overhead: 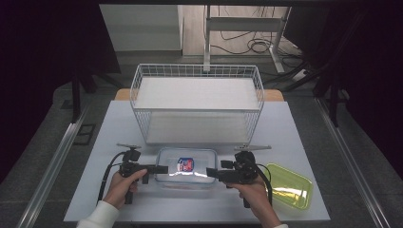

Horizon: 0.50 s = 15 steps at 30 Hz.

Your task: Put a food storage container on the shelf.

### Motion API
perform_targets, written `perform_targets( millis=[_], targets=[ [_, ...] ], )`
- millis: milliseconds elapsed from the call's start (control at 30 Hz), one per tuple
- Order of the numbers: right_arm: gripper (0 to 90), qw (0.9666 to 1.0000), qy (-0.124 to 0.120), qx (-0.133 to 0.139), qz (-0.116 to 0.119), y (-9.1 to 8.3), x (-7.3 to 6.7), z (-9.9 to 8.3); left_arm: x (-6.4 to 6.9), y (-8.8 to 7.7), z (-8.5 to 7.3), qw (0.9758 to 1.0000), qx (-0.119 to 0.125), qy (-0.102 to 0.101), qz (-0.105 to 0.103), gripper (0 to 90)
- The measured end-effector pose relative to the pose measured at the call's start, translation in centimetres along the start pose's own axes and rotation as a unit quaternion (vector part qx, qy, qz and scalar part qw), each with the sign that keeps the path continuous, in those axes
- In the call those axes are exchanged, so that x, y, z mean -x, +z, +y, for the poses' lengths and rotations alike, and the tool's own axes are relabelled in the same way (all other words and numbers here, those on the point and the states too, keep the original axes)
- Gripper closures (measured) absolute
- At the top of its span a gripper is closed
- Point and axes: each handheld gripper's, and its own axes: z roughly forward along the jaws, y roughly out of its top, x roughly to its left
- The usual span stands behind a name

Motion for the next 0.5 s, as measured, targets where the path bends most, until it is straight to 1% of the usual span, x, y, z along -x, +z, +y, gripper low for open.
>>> perform_targets(
  millis=[33,67,100,133,200,233,267,300,400,500],
  targets=[
    [19.0,1.0000,0.000,0.001,0.000,-0.1,0.0,0.0,-0.2,0.1,0.0,1.0000,-0.004,-0.003,-0.006,18.2],
    [19.1,1.0000,0.000,0.001,-0.001,-0.1,0.0,0.0,-0.2,0.1,0.0,1.0000,-0.004,-0.003,-0.006,20.1],
    [19.2,1.0000,0.001,0.002,-0.001,-0.2,0.1,0.0,-0.3,0.2,0.0,0.9999,-0.009,-0.005,-0.013,22.1],
    [19.3,1.0000,0.002,0.002,-0.002,-0.2,0.1,-0.1,-0.3,0.2,0.1,0.9998,-0.010,-0.008,-0.013,22.2],
    [19.8,1.0000,0.004,0.003,-0.003,-0.3,0.3,-0.1,-0.5,0.0,0.0,0.9996,-0.005,-0.022,-0.018,24.8],
    [20.0,1.0000,0.006,0.003,-0.004,-0.2,0.3,-0.1,-0.7,-0.1,0.0,0.9991,0.000,-0.034,-0.024,27.1],
    [20.0,1.0000,0.006,0.003,-0.004,-0.2,0.3,-0.1,-0.7,-0.1,0.0,0.9991,0.000,-0.034,-0.024,29.3],
    [20.6,0.9999,0.009,0.000,-0.006,-0.1,0.4,-0.1,-0.9,-0.4,-0.1,0.9986,0.003,-0.042,-0.033,31.3],
    [21.2,0.9998,0.018,-0.007,-0.010,0.3,0.7,-0.1,-0.7,-0.5,-0.2,0.9988,0.009,-0.038,-0.030,34.8],
    [21.5,0.9994,0.029,-0.016,-0.013,0.8,1.0,0.0,-0.8,-0.6,-0.3,0.9986,0.009,-0.041,-0.033,35.4]
  ],
)
